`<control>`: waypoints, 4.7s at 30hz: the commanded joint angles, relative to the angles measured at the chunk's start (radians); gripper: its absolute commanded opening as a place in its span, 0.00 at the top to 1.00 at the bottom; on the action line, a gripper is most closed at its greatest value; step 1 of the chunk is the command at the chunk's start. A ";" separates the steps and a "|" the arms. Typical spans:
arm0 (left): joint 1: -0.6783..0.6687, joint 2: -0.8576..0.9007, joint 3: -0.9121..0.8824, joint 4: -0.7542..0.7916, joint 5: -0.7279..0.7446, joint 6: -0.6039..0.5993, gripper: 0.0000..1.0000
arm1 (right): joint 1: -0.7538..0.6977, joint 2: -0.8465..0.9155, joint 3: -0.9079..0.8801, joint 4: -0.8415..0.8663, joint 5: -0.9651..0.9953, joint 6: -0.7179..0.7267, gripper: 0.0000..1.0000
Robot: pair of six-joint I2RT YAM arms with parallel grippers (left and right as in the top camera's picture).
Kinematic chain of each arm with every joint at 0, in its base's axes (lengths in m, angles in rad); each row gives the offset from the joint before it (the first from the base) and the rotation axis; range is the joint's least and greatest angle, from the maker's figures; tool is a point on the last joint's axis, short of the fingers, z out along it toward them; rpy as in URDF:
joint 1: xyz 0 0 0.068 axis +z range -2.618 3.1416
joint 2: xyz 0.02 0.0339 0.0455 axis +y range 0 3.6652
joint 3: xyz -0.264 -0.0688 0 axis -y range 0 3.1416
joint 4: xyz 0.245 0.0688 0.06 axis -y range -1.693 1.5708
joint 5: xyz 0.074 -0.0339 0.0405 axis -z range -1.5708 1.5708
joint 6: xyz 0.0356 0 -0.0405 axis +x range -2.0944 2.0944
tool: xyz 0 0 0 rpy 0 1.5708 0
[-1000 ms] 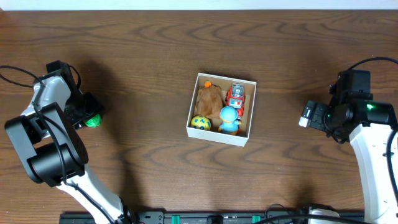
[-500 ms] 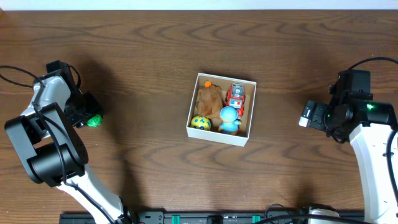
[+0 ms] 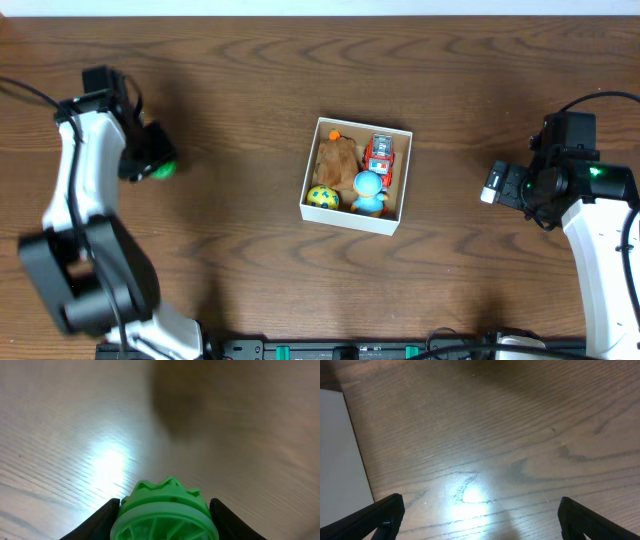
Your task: Pack container
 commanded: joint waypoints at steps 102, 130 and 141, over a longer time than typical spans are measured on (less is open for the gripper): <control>-0.138 -0.314 -0.005 -0.078 -0.046 0.062 0.89 | 0.351 0.511 -0.003 0.953 -0.371 -0.018 0.95; -0.138 -0.314 -0.005 0.102 -0.046 0.130 0.02 | -0.018 0.176 0.026 0.711 -0.096 -0.249 0.01; -0.136 -0.331 -0.005 0.085 -0.046 0.131 0.02 | -0.016 0.043 0.026 0.643 -0.132 -0.343 0.01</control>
